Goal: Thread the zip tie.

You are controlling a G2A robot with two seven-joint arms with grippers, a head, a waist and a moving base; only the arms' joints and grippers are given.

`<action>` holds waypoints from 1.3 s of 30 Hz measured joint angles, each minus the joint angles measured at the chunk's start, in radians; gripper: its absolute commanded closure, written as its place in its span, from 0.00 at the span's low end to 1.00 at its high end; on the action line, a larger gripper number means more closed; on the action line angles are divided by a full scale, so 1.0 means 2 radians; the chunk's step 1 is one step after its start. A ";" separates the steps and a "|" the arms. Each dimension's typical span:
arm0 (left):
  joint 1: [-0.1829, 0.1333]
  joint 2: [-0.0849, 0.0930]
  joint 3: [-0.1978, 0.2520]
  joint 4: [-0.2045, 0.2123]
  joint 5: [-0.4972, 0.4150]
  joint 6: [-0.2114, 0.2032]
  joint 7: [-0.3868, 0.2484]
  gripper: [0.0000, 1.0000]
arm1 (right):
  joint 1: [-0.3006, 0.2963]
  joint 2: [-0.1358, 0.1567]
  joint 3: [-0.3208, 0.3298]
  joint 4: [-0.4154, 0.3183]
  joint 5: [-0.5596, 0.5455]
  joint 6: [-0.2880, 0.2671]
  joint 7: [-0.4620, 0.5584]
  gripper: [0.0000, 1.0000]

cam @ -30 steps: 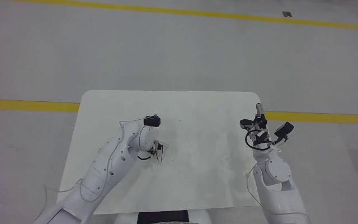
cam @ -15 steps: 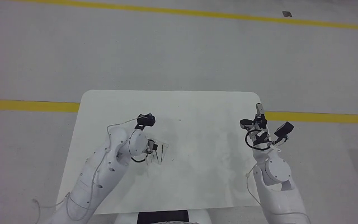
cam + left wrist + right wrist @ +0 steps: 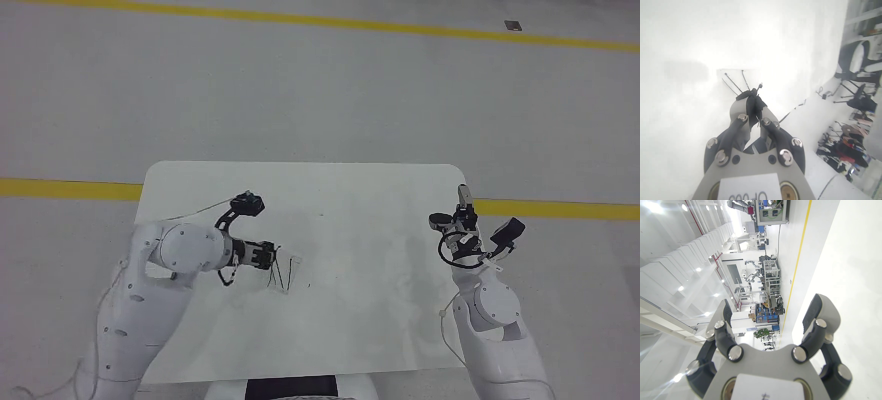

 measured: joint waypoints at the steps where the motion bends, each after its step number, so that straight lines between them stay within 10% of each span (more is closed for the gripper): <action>1: -0.001 0.002 -0.008 0.009 -0.022 -0.017 0.000 1.00 | 0.000 0.000 0.000 0.000 0.000 0.000 0.000 0.00; 10: -0.029 0.031 -0.012 0.110 -0.189 -0.148 0.000 1.00 | 0.000 0.000 0.000 0.000 0.000 0.000 0.000 0.00; 23: -0.030 0.031 -0.011 0.112 -0.191 -0.150 0.001 1.00 | 0.000 0.000 0.000 0.000 0.000 0.000 0.000 0.00; 33: 0.000 0.051 -0.056 0.010 -0.061 -0.169 0.110 1.00 | 0.000 0.000 0.000 0.000 0.000 0.000 0.000 0.00; 39: 0.023 0.066 -0.037 -0.057 0.030 -0.169 0.182 1.00 | 0.000 0.000 0.000 0.000 0.000 0.000 0.000 0.00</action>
